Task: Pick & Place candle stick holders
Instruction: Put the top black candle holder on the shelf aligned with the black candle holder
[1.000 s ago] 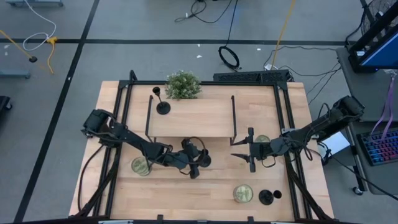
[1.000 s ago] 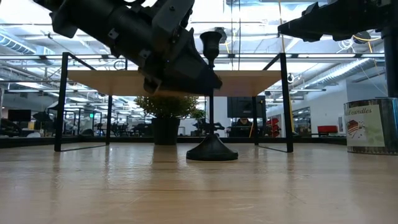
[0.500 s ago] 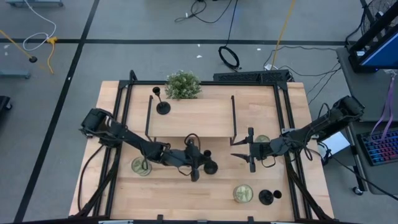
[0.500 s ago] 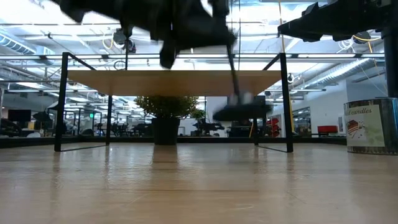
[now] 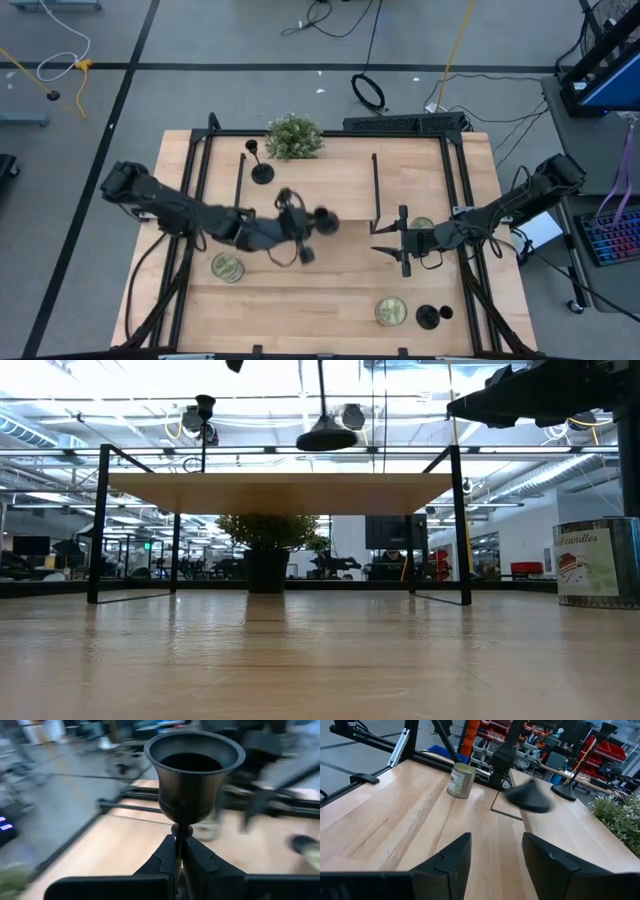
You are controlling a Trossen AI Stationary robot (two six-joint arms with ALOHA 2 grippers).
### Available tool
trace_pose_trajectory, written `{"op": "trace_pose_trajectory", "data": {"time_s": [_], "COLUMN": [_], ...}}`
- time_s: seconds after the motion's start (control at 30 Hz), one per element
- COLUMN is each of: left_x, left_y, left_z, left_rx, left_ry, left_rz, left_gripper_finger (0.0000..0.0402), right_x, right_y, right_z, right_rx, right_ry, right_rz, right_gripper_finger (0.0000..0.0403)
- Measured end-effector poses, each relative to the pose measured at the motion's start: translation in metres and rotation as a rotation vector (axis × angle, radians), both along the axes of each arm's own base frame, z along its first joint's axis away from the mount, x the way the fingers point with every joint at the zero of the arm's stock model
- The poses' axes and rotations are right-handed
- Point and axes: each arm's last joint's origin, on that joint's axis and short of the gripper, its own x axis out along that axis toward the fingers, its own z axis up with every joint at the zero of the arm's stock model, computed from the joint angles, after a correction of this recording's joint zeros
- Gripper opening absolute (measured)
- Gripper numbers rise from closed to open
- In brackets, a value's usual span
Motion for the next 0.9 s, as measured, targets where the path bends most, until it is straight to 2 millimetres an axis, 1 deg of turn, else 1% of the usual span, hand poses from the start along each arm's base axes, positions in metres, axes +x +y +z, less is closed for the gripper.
{"op": "trace_pose_trajectory", "data": {"time_s": [0.17, 0.33, 0.47, 0.67, 0.9], "left_x": [0.001, 0.003, 0.002, -0.001, -0.002], "left_y": [0.04, 0.076, 0.099, 0.116, 0.126], "left_z": [0.006, 0.002, -0.003, -0.007, -0.008], "left_rx": [0.011, -0.024, -0.072, -0.092, -0.096], "left_ry": [0.009, 0.03, 0.056, 0.096, 0.099], "left_rz": [0.138, 0.249, 0.318, 0.371, 0.402], "left_gripper_finger": [0.0012, 0.0013, 0.0017, 0.0012, 0.0019], "right_x": [0.0, 0.0, 0.0, 0.0, 0.0], "right_y": [0.0, 0.0, 0.0, 0.0, 0.0], "right_z": [0.0, 0.0, -0.001, -0.002, -0.002], "right_rx": [0.0, -0.001, 0.021, 0.045, 0.078], "right_ry": [0.0, 0.003, 0.011, 0.021, 0.02], "right_rz": [0.0, 0.0, -0.004, -0.009, -0.015], "right_gripper_finger": [0.0171, 0.0171, 0.0171, 0.0171, 0.0171]}}
